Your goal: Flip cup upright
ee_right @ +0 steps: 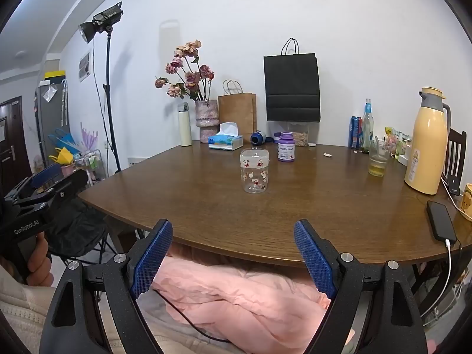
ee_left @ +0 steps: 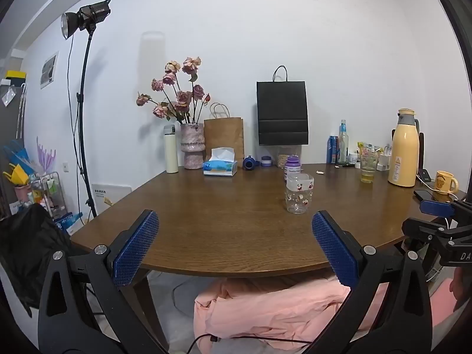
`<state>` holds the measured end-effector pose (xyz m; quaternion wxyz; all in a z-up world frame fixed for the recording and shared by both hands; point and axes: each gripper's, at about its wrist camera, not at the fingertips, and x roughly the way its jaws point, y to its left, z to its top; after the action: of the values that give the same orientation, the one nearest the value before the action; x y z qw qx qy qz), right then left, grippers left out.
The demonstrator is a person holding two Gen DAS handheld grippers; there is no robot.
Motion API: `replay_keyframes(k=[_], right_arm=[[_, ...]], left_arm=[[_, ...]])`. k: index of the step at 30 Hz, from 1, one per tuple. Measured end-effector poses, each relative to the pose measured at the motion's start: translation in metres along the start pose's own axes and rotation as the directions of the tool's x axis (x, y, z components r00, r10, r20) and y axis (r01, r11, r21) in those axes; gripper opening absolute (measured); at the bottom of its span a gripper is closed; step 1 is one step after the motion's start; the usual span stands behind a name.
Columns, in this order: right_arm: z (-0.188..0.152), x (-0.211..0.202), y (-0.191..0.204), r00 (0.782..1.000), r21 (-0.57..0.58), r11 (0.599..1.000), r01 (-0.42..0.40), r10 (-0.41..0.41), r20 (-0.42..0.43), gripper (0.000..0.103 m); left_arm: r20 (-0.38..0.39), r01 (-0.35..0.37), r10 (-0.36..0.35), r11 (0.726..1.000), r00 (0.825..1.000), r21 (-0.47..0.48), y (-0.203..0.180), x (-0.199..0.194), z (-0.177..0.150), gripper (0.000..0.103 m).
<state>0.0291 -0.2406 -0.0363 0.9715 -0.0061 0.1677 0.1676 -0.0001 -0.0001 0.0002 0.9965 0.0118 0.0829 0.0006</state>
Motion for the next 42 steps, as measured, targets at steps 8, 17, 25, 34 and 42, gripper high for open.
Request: replay_keyframes(k=[8,17,25,34,42], right_arm=[[0.0006,-0.0019,0.0019,1.000,-0.006,1.000,-0.001,0.001,0.006,0.089],[-0.0007,0.0024,-0.0006,1.000,-0.002,1.000,-0.002,0.002,0.003,0.089],[-0.0008,0.0005,-0.0011,1.000,0.003,1.000,-0.001,0.001,0.002,0.089],[-0.0008,0.0003,-0.0012,1.000,0.002,1.000,-0.003,0.003,-0.002,0.089],[0.0006,0.0012,-0.0029,1.000,0.009,1.000,-0.002,0.002,-0.002,0.089]], left_arm=[[-0.004,0.002,-0.002,1.000,1.000,-0.006,0.0001,0.0001,-0.0004,0.103],[-0.004,0.004,-0.004,1.000,1.000,-0.006,0.0005,0.0002,-0.0007,0.103],[-0.003,0.003,-0.003,1.000,1.000,-0.001,-0.0015,-0.0005,-0.0008,0.103],[-0.002,0.009,-0.009,1.000,1.000,0.004,-0.0057,0.0028,-0.0003,0.103],[-0.040,0.020,-0.020,1.000,0.999,-0.008,-0.0044,0.0058,-0.0010,0.103]])
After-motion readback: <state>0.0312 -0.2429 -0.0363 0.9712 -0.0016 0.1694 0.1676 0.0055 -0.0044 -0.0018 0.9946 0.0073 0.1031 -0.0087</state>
